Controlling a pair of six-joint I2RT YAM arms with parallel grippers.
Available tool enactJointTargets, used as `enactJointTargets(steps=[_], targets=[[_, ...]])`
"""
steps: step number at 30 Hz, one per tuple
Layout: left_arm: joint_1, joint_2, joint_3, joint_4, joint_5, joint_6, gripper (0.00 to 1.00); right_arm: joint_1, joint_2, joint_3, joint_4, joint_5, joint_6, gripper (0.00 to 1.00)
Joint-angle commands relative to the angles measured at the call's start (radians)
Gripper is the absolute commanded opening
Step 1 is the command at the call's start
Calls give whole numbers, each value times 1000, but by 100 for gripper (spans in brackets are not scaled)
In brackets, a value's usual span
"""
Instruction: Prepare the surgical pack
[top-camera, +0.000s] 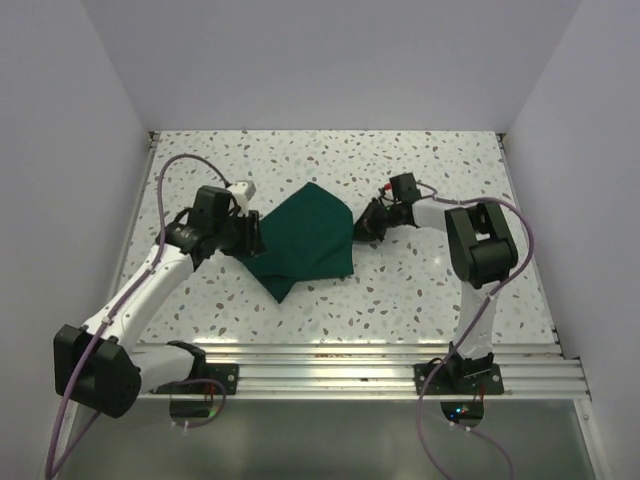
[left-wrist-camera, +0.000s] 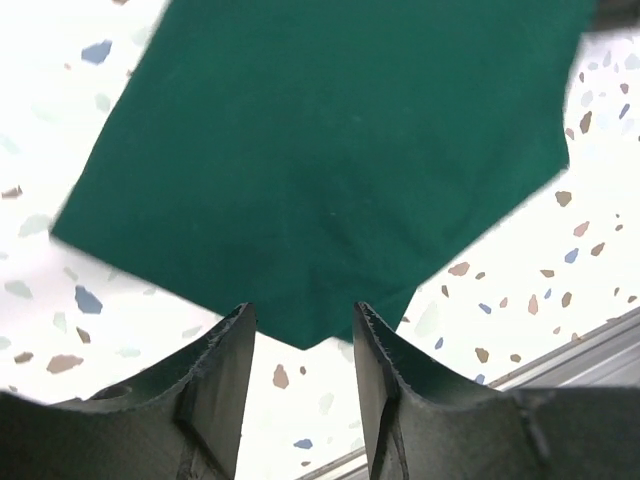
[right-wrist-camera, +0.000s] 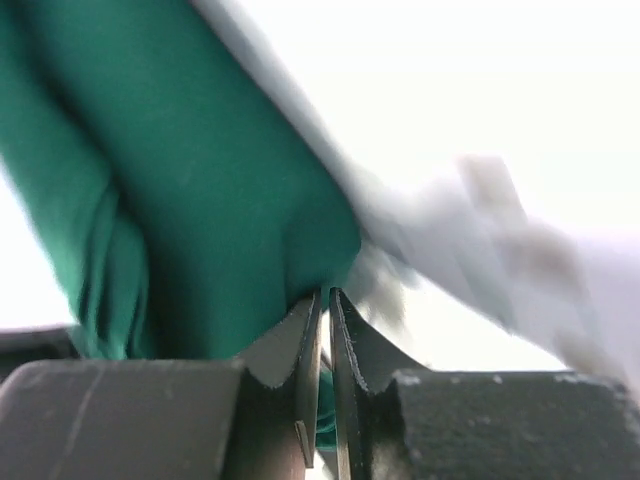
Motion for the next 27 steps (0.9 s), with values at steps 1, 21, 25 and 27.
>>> enactJointTargets(steps=[1,21,25,27], targets=[[-114,40,89,14,-137,43,48,-22,76,212,-137,1,-84,13],[-505,580,436,-57,-468,80,52,-136,-285,-16,-424,167,-446,99],[-531,610,450,-71,-501,64,52,-136,-301,-56,-412,141,-447,99],[-538,629,455,-83,-534,58,52,-136,-302,-67,-404,130,-443,99]])
